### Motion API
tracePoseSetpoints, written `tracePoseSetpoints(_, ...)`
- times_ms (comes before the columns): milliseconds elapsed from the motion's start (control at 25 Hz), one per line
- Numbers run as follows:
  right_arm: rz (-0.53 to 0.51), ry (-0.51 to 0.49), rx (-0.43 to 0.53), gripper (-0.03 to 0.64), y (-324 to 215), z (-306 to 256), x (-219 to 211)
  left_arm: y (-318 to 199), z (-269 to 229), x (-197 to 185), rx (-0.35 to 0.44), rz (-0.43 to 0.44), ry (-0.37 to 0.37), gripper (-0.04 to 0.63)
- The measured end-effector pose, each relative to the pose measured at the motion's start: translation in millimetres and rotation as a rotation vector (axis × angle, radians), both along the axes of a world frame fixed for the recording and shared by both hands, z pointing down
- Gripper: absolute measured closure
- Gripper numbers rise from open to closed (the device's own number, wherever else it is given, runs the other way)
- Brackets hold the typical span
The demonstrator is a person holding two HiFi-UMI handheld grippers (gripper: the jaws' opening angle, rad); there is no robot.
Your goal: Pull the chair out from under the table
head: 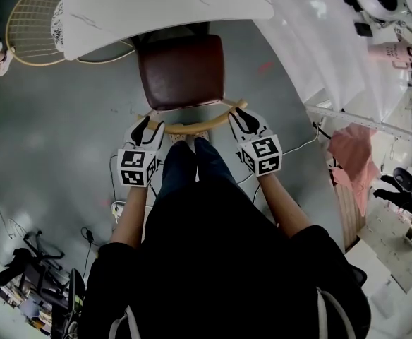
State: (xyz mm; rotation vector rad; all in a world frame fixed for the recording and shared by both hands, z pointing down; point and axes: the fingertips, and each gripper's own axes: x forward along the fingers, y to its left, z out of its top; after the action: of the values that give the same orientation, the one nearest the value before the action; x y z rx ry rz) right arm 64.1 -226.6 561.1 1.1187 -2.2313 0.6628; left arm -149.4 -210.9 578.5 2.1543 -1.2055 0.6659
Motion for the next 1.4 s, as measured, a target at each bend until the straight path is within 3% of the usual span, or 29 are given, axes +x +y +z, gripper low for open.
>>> tracePoseSetpoints(80, -0.034, -0.012, -0.042, 0.512, 2, 9, 0, 2, 11, -1, -0.029, 0.023, -0.01, 0.398)
tracePoseSetpoints(280, -0.149, 0.026, -0.128, 0.451, 10, 32, -1, 11, 37, -1, -0.096, 0.164, -0.072, 0.351)
tracePoseSetpoints(600, -0.453, 0.225, -0.161, 0.42, 26, 66, -4, 29, 69, 0, -0.206, 0.431, -0.199, 0.272)
tracePoseSetpoints(760, -0.697, 0.43, -0.147, 0.416, 39, 84, 0, 38, 82, 2, -0.192, 0.635, -0.351, 0.256)
tracePoseSetpoints(920, -1.033, 0.713, -0.026, 0.416, 48, 110, 6, 49, 102, 3, -0.161, 0.896, -0.558, 0.255)
tracePoseSetpoints(1000, -1.148, 0.809, 0.011, 0.416, 50, 122, 8, 53, 111, 6, -0.142, 1.007, -0.636, 0.255)
tracePoseSetpoints(1200, -1.298, 0.914, 0.031, 0.416, 49, 148, 7, 60, 141, 6, -0.141, 1.232, -0.792, 0.255)
tracePoseSetpoints(1400, -1.404, 1.0, 0.058, 0.413, 47, 167, 11, 57, 161, 2, -0.141, 1.298, -0.908, 0.262)
